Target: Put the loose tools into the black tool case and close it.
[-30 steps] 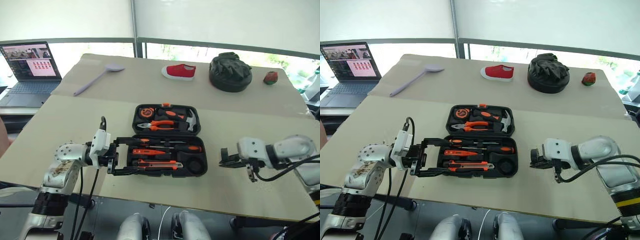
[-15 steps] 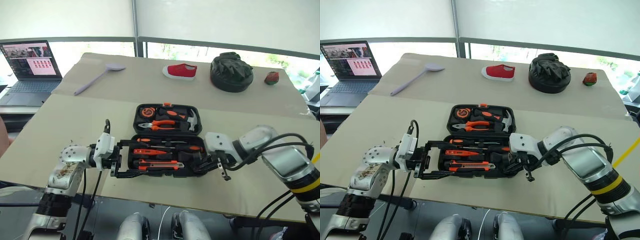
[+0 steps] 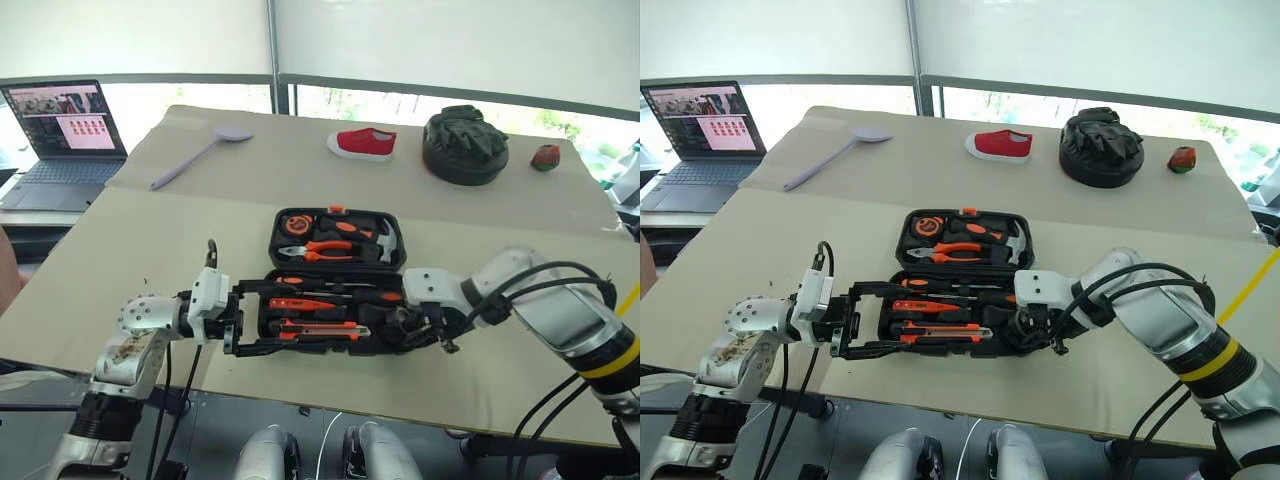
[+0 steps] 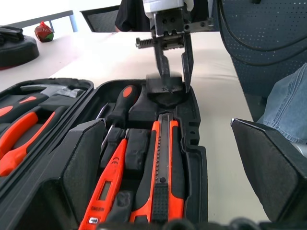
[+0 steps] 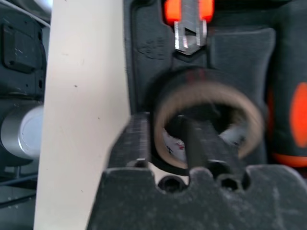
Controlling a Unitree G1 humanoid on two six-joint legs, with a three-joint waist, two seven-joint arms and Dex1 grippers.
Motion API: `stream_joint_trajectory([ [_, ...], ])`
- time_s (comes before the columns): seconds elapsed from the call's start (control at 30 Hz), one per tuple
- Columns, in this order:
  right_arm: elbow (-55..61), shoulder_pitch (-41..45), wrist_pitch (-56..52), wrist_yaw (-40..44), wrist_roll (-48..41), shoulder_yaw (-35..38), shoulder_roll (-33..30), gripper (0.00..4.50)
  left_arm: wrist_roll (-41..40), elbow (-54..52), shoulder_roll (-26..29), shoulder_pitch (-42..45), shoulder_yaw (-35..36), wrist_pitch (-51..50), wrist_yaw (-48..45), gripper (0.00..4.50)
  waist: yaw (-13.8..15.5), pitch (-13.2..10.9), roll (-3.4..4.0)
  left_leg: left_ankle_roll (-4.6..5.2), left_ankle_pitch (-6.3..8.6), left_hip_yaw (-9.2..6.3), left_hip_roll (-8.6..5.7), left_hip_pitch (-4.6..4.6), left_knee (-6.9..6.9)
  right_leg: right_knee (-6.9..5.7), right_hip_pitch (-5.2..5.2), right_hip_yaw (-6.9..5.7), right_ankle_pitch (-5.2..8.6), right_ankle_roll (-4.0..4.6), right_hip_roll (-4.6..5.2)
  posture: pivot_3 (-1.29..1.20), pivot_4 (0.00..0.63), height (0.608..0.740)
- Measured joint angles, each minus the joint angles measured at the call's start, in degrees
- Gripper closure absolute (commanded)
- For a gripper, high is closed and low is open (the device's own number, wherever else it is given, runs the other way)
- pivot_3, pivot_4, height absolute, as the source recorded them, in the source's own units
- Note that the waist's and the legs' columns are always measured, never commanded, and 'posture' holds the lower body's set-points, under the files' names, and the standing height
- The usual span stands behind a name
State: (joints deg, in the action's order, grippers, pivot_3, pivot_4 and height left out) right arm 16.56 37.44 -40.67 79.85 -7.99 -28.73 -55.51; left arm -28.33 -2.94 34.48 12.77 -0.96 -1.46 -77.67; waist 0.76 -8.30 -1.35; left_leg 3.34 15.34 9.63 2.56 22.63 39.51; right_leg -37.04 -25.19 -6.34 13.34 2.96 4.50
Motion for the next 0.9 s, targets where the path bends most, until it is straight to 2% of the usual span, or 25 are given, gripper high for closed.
stream_joint_trajectory([
  [0.03, -0.2, 0.3, 0.0, 0.2, 0.0, 0.0, 0.0, 1.37, 0.0, 0.0, 0.0, 0.0, 0.0, 0.0, 0.1, 0.0, 0.0, 0.0, 0.0, 0.0, 0.0, 0.0, 0.0, 0.0, 0.0, 0.0, 0.0, -0.01, -0.02, 0.04, 0.0, 0.0, 0.15, 0.74],
  [0.17, -0.1, 0.3, 0.0, 3.6, -0.3, -0.7, -0.3, 0.23, 0.1, 0.0, 0.0, 0.1, 0.0, 0.2, 0.8, 0.0, -0.1, 0.0, 0.0, 0.0, 0.0, 0.01, 0.0, 0.04, 0.03, 0.01, -0.01, -0.03, -0.02, 0.03, 0.0, 0.0, 0.15, 0.74],
  [0.27, 0.0, 0.6, -0.3, 7.4, -3.9, 0.5, -2.6, 0.11, 0.4, 0.1, 0.0, 0.1, 0.9, 0.2, 2.2, 0.0, -0.1, 0.0, 0.01, 0.05, 0.03, -0.02, 0.04, 0.1, 0.17, 0.0, -0.02, -0.07, 0.0, 0.0, -0.01, 0.0, 0.15, 0.74],
  [0.37, -1.0, 0.7, -0.5, 8.0, -8.5, 6.9, -3.1, 0.11, 0.4, 0.6, 0.6, -0.1, 3.1, -0.6, 5.1, 0.0, -0.3, 0.0, 0.01, 0.09, 0.06, -0.04, 0.05, 0.1, 0.23, -0.01, 0.0, -0.07, 0.01, -0.17, 0.0, 0.0, 0.15, 0.74],
  [0.43, -4.3, 0.5, 0.1, 7.4, -11.6, 12.8, -2.5, 0.0, 3.0, 3.3, 2.0, -0.1, 4.7, -1.3, 9.5, 0.52, -0.3, 0.0, 0.01, 0.15, 0.09, -0.06, 0.06, 0.05, 0.23, -0.01, 0.03, -0.07, 0.0, -0.22, 0.0, 0.0, 0.15, 0.74],
  [0.47, -6.7, 0.2, 1.2, 6.0, -12.7, 16.0, -1.4, 0.28, 4.9, 5.9, 2.5, 0.1, 5.6, -1.6, 12.8, 0.69, -0.3, 0.0, 0.01, 0.37, 0.22, -0.06, 0.07, 0.0, 0.22, -0.02, 0.06, -0.07, 0.0, -0.23, 0.0, 0.0, 0.15, 0.74],
  [0.53, -12.6, -0.5, 3.3, 1.9, -13.2, 21.1, 0.8, 0.71, 8.1, 10.5, 2.8, 0.8, 7.7, -2.9, 19.1, 1.44, -0.2, 0.0, 0.0, 0.39, 0.23, -0.06, 0.07, 0.0, 0.22, -0.05, 0.06, -0.08, -0.02, -0.21, -0.01, 0.0, 0.15, 0.74],
  [0.57, -15.8, -1.1, 6.0, -0.2, -12.2, 22.3, 1.5, 1.08, 8.9, 11.9, 2.7, 1.2, 8.2, -3.8, 21.4, 1.82, -0.2, 0.0, 0.0, 0.32, 0.19, -0.04, 0.07, 0.01, 0.22, -0.05, 0.05, -0.09, -0.07, -0.13, -0.01, 0.0, 0.15, 0.74],
  [0.67, -28.5, -2.8, 20.7, -8.9, -4.4, 22.6, 5.1, 2.13, 10.7, 14.2, 2.0, 3.9, 8.5, -7.4, 27.1, 2.89, 0.1, 0.0, -0.01, 0.04, 0.02, 0.0, 0.02, 0.15, 0.26, -0.03, 0.01, -0.11, -0.16, -0.1, 0.03, 0.0, 0.15, 0.74],
  [0.7, -32.1, -3.0, 24.2, -11.3, -2.7, 22.5, 6.5, 2.35, 11.1, 14.8, 1.5, 4.8, 8.4, -8.2, 28.1, 3.12, 0.1, 0.0, -0.01, 0.04, 0.02, 0.02, 0.0, 0.17, 0.27, -0.03, 0.0, -0.1, -0.17, -0.13, 0.03, 0.0, 0.15, 0.74],
  [0.8, -43.0, -2.9, 37.4, -18.3, 3.2, 21.4, 12.1, 3.42, 12.0, 15.4, -0.4, 7.3, 5.8, -11.8, 29.4, 4.28, -0.3, 0.0, -0.01, 0.01, -0.02, 0.13, -0.01, 0.19, 0.28, -0.06, -0.03, -0.05, -0.18, -0.22, -0.04, 0.0, 0.15, 0.74],
  [0.83, -44.3, -2.9, 39.6, -19.1, 3.9, 20.9, 13.3, 3.65, 12.4, 15.4, -0.7, 7.7, 4.8, -12.5, 29.4, 4.45, -0.5, 0.0, -0.01, -0.03, -0.04, 0.14, -0.01, 0.18, 0.28, -0.07, -0.03, -0.06, -0.18, -0.22, -0.07, 0.0, 0.15, 0.74],
  [0.9, -47.6, -2.5, 43.8, -21.0, 5.8, 20.2, 15.7, 4.4, 12.6, 16.8, -1.5, 9.0, 3.3, -13.9, 29.2, 4.5, -1.0, 0.0, -0.01, -0.15, -0.12, 0.14, 0.02, 0.14, 0.26, -0.12, -0.03, -0.05, -0.17, -0.23, -0.11, 0.0, 0.15, 0.74],
])
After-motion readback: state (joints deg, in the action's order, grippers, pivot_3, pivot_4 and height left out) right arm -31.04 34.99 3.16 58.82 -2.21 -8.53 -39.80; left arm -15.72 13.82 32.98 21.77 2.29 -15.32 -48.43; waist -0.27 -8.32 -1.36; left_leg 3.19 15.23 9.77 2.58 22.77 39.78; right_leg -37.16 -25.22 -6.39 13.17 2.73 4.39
